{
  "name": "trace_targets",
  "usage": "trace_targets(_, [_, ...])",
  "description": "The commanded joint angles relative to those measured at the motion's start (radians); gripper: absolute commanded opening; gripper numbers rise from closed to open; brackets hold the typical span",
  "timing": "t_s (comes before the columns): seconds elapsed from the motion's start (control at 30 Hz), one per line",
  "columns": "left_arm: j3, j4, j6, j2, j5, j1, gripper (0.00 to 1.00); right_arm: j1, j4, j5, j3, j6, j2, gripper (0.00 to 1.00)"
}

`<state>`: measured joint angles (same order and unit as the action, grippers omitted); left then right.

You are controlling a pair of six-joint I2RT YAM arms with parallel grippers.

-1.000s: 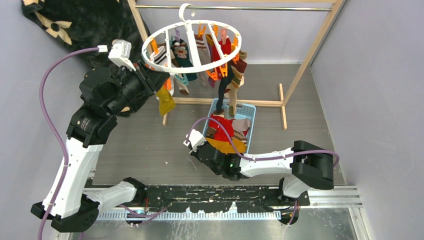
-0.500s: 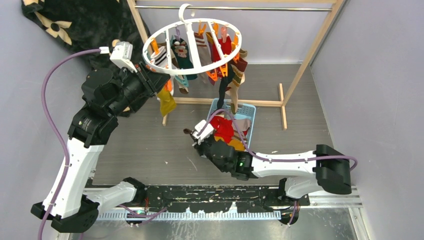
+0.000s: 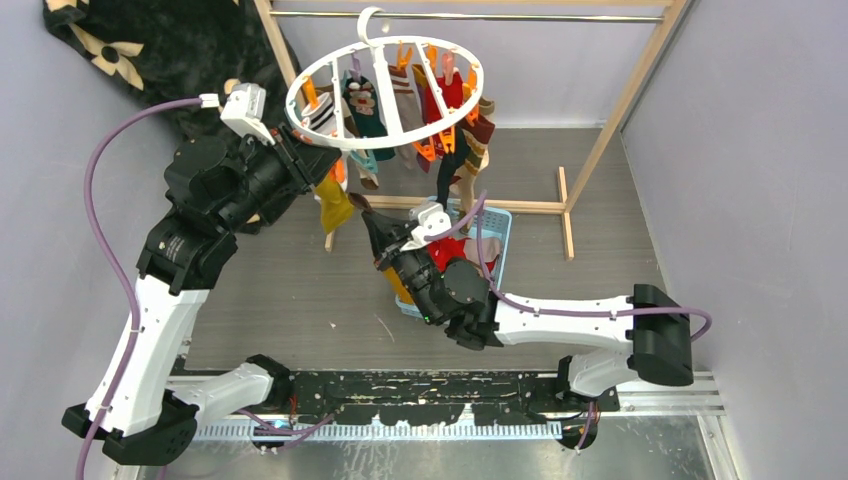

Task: Clip the socks to the hanger
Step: Clamp the sock onto the hanger.

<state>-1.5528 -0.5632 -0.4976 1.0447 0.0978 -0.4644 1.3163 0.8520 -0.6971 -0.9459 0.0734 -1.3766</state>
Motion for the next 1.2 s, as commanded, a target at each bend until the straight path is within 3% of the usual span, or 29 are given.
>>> trace_targets(0.0, [0.008, -0.015, -0.016, -0.012, 0.013, 0.002, 0.1, 0.006, 0.15, -0.043, -0.084, 0.05, -0.039, 0.01])
trace_targets(0.5, [0.016, -0.007, -0.016, -0.026, -0.013, 0.001, 0.1, 0.006, 0.19, -0.042, -0.186, 0.07, -0.119, 0.01])
trace_targets(1.17, [0.023, 0.008, -0.023, -0.027, -0.037, 0.001, 0.09, 0.017, 0.212, -0.075, -0.183, 0.078, -0.11, 0.01])
